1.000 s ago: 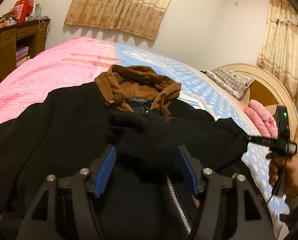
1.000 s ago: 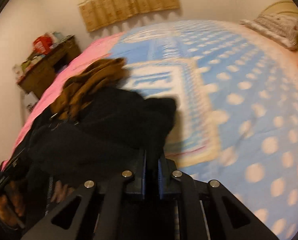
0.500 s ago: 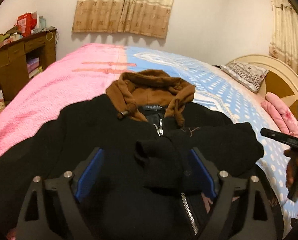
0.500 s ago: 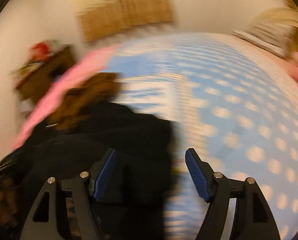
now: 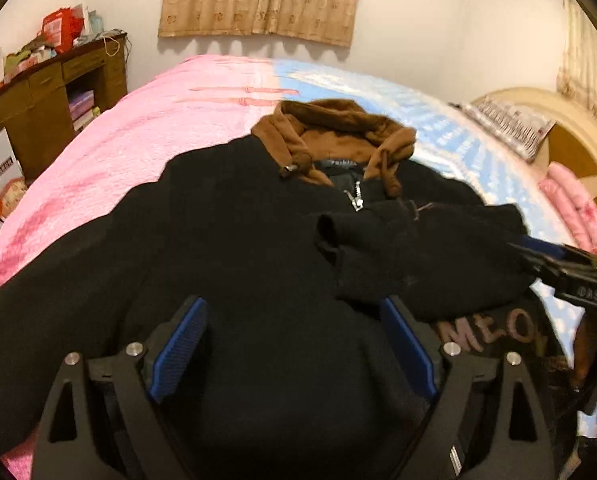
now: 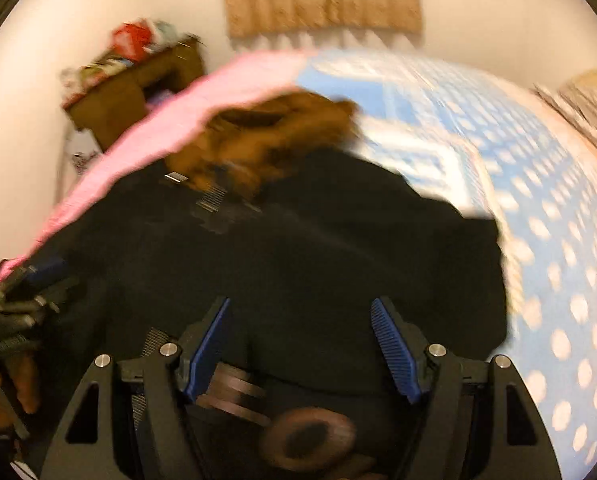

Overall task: Fold large clothes
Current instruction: 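Lay the sleeve on the hoodie front and open the right tool, then grasp the other sleeve cuff with the left tool and lift it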

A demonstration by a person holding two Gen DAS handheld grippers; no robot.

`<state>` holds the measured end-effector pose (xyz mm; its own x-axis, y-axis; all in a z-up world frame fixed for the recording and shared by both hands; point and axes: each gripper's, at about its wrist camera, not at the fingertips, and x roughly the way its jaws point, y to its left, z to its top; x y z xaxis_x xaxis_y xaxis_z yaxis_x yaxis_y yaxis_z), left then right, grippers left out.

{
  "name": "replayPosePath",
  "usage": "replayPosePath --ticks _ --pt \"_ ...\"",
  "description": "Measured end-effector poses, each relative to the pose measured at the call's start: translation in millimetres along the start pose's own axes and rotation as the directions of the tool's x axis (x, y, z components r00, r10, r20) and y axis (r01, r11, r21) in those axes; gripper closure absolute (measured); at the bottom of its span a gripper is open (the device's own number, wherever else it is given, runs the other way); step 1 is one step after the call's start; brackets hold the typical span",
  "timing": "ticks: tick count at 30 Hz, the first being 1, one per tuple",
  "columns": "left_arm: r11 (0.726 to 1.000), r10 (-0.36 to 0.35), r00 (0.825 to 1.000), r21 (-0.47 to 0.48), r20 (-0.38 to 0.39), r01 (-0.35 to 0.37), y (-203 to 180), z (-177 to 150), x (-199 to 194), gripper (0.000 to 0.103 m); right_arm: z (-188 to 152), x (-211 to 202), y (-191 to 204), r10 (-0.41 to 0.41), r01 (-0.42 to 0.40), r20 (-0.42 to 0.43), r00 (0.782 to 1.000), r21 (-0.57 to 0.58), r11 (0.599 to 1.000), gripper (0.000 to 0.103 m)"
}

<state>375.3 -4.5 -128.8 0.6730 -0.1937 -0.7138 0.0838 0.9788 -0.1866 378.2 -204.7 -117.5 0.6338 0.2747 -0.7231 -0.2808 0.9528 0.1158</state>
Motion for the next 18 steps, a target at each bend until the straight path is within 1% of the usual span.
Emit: replayPosePath --ticks 1,2,3,4,6,7,8,10,12,15,17,18 --pt "1.000 0.008 1.000 -0.022 0.011 -0.008 6 -2 -8 0.012 3 2 13 0.026 -0.026 0.014 1.000 -0.013 1.000 0.030" --pt "0.999 0.018 0.999 -0.047 0.030 -0.017 13 -4 -17 0.012 6 8 18 0.046 -0.046 0.010 0.999 -0.019 0.999 0.030" --pt "0.998 0.017 0.999 -0.063 0.048 -0.014 19 -6 -25 0.012 4 24 32 0.083 -0.084 -0.028 0.996 -0.031 0.996 0.029" --pt "0.997 0.021 0.998 -0.075 0.055 -0.017 23 -7 -30 0.012 0 40 38 0.091 -0.094 -0.075 0.993 -0.033 0.995 0.029" --pt "0.992 0.063 0.996 -0.110 0.067 -0.056 37 -11 -45 0.012 -17 72 43 0.063 -0.067 -0.163 0.985 -0.024 0.997 0.027" --pt "0.991 0.075 0.994 -0.118 0.077 -0.065 42 -12 -50 0.012 -25 69 47 0.046 -0.052 -0.096 0.994 -0.062 0.997 0.021" --pt "0.989 0.092 0.991 -0.126 0.093 -0.080 47 -15 -57 0.012 -29 68 49 0.041 -0.045 -0.057 0.998 -0.084 0.995 0.020" --pt "0.981 0.141 0.983 -0.149 0.120 -0.123 63 -24 -74 0.012 -34 63 49 0.046 -0.049 -0.034 0.998 -0.088 0.995 0.020" --pt "0.972 0.163 0.978 -0.190 0.131 -0.137 81 -33 -86 0.012 -33 61 47 0.067 -0.068 -0.031 0.997 -0.066 0.995 0.019" --pt "0.953 0.200 0.972 -0.257 0.127 -0.163 103 -47 -97 0.012 -33 64 42 0.090 -0.091 -0.029 0.996 -0.048 0.995 0.018" --pt "0.932 0.232 0.964 -0.312 0.131 -0.182 119 -61 -108 0.012 -33 63 44 0.084 -0.086 -0.027 0.996 -0.055 0.995 0.018" --pt "0.918 0.254 0.959 -0.344 0.128 -0.198 129 -71 -115 0.012 -33 64 46 0.080 -0.082 -0.027 0.996 -0.059 0.995 0.018"
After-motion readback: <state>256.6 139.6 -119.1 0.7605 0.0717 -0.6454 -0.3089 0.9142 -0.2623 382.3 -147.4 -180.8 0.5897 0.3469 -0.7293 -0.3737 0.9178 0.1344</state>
